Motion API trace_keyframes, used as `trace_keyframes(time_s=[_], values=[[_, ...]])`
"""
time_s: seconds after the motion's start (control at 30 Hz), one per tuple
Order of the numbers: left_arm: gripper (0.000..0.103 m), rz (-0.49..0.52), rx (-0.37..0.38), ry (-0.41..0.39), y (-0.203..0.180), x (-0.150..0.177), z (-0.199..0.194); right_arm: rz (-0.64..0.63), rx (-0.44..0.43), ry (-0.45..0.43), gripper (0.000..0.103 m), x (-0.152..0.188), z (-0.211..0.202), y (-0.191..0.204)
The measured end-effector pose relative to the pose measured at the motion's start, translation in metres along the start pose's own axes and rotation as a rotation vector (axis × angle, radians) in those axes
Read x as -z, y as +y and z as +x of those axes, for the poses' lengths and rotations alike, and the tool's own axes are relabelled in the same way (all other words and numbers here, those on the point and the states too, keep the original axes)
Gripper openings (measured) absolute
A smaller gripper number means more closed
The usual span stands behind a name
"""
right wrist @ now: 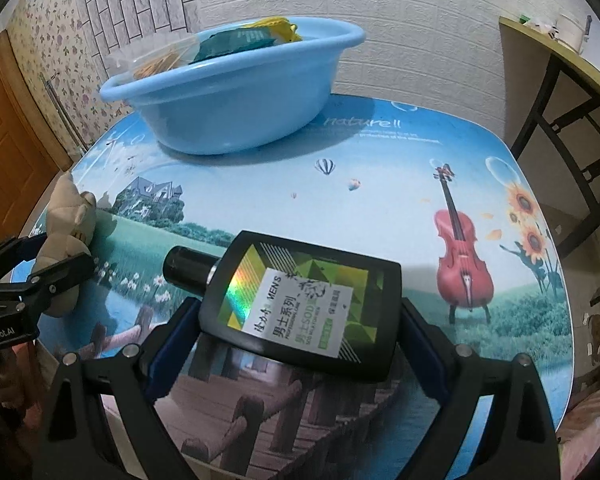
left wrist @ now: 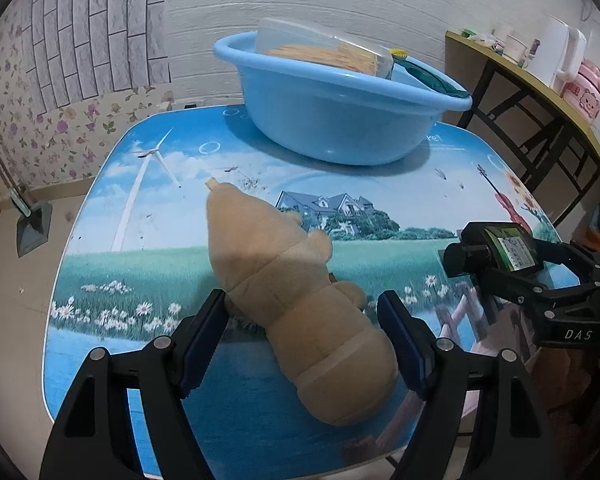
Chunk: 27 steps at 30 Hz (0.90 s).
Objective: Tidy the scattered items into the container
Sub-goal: 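Hold the plush toy and black bottle just above the table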
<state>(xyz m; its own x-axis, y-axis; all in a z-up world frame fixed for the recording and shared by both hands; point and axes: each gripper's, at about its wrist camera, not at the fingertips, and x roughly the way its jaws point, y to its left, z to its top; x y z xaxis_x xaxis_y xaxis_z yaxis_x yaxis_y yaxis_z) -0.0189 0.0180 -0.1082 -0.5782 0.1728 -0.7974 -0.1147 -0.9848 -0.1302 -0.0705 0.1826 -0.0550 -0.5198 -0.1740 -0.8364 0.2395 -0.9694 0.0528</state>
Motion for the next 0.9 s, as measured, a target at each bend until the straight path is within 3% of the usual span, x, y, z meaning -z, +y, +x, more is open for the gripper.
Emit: trace_keyframes(time_s=[0.27,0.6,0.9], values=[[0.082,-0.04,-0.013,-0.015,0.008,0.006,-0.002,-0.006,0.021,-0.025,0.095,0.004,-0.001,0.005],[0.087,-0.007,-0.079,-0.029,0.002,0.004,0.007,-0.032,0.035,-0.06,0.095,0.006,0.005,0.008],[0.102,0.022,-0.122,-0.036,-0.003,0.002,0.016,-0.037,0.022,-0.099,0.099,0.004,0.008,0.009]])
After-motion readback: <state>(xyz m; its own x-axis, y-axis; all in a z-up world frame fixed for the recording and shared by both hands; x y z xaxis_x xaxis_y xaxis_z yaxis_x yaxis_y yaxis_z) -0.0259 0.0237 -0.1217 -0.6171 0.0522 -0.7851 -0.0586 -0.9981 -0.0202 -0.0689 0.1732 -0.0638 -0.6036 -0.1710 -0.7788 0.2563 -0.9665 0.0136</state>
